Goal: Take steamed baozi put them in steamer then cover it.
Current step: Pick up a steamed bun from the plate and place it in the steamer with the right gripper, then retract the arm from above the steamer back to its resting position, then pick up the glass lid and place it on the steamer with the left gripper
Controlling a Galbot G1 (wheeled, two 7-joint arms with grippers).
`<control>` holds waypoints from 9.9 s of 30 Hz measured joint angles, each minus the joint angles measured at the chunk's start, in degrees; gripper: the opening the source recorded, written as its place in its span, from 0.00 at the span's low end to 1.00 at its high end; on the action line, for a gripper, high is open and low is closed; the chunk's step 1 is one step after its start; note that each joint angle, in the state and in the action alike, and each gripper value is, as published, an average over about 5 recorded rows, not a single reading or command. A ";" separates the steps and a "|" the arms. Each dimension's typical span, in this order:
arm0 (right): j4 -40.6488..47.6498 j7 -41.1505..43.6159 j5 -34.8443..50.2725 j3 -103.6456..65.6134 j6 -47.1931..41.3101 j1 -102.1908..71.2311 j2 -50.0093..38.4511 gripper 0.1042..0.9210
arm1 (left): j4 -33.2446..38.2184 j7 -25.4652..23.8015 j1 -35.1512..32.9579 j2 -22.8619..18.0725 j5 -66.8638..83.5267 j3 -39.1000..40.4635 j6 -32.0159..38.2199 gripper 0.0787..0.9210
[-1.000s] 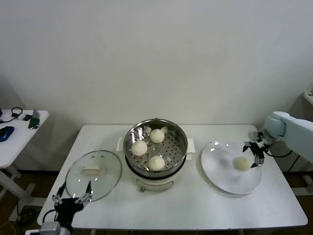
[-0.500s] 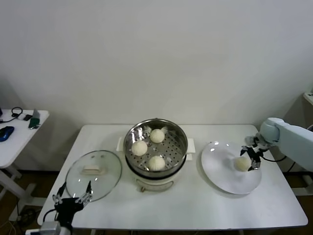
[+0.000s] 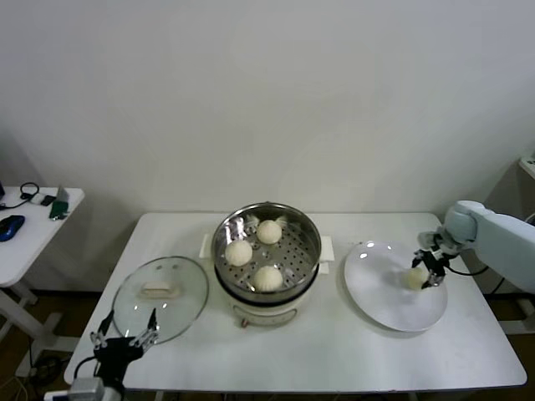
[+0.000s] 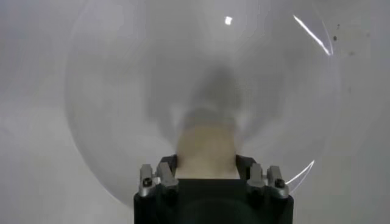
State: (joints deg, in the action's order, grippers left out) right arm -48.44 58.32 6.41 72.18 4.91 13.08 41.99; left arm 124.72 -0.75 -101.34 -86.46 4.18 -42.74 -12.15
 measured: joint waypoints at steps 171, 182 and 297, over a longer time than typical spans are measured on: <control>-50.16 -53.27 18.99 -106.43 14.42 -109.42 24.89 0.88 | -40.88 25.02 21.23 9.23 -78.85 3.78 20.45 0.88; -49.59 -53.92 17.26 -106.67 15.87 -110.55 26.28 0.88 | -45.28 25.14 25.91 10.69 -80.70 5.06 19.54 0.88; -43.34 -55.89 10.92 -107.64 20.69 -105.10 30.36 0.88 | -21.91 -11.67 46.19 5.06 -89.52 51.81 -30.04 0.06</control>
State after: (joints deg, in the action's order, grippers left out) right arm -91.79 2.44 17.33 -35.45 25.60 -92.02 72.35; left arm 102.81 -12.41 -55.15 -81.40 -85.33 9.07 -42.19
